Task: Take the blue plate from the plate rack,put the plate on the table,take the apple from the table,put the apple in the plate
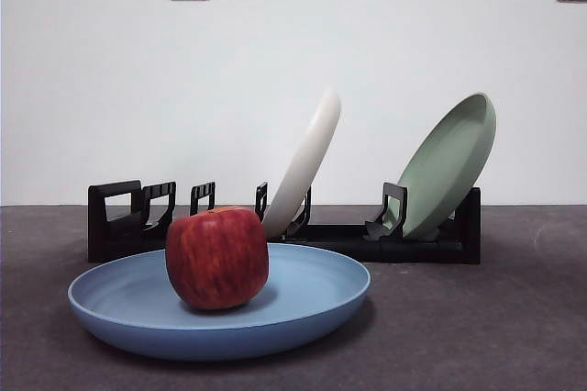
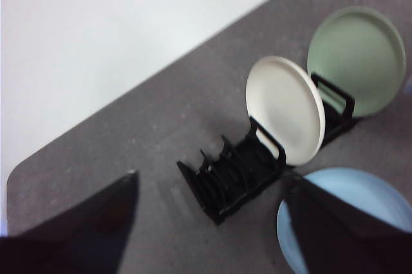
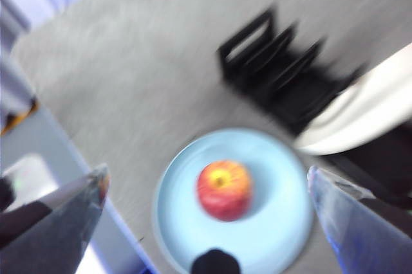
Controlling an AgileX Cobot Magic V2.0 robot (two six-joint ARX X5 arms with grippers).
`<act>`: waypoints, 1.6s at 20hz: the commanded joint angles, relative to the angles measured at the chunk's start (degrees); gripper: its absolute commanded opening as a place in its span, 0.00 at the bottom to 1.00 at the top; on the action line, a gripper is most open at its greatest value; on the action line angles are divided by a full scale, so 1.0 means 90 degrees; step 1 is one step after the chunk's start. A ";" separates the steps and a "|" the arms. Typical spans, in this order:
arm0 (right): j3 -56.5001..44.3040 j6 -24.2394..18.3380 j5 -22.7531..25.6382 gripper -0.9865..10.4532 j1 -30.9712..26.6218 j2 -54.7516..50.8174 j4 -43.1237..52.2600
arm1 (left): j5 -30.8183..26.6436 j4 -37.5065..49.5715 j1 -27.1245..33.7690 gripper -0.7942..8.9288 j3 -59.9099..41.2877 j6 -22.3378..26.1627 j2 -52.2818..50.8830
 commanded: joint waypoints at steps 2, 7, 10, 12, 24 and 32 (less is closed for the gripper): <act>-0.0002 -0.0510 0.0775 0.08 -0.0138 -0.0597 -0.0500 | 0.0228 -0.0107 0.0017 0.07 -0.0019 -0.0066 0.0058; -0.0163 -0.0498 0.0828 0.08 -0.0493 -0.1134 -0.0869 | 0.0568 0.0197 0.0015 0.07 -0.0765 -0.0092 -0.0335; -0.0862 -0.0291 0.0828 0.08 -0.0493 -0.1552 -0.0566 | 0.0646 0.1358 0.0005 0.07 -0.2229 -0.0289 -0.1292; -0.1610 -0.0044 0.0828 0.08 -0.0491 -0.1957 -0.0080 | 0.0641 0.2157 0.0005 0.07 -0.3483 -0.0488 -0.2103; -0.2681 0.0452 0.0874 0.09 -0.0486 -0.2511 0.0240 | 0.0639 0.2798 0.0005 0.08 -0.5544 -0.0903 -0.2934; -0.2681 0.0452 0.0874 0.09 -0.0486 -0.2528 0.0240 | 0.0403 0.2732 0.0333 0.08 -0.5544 -0.0374 -0.3079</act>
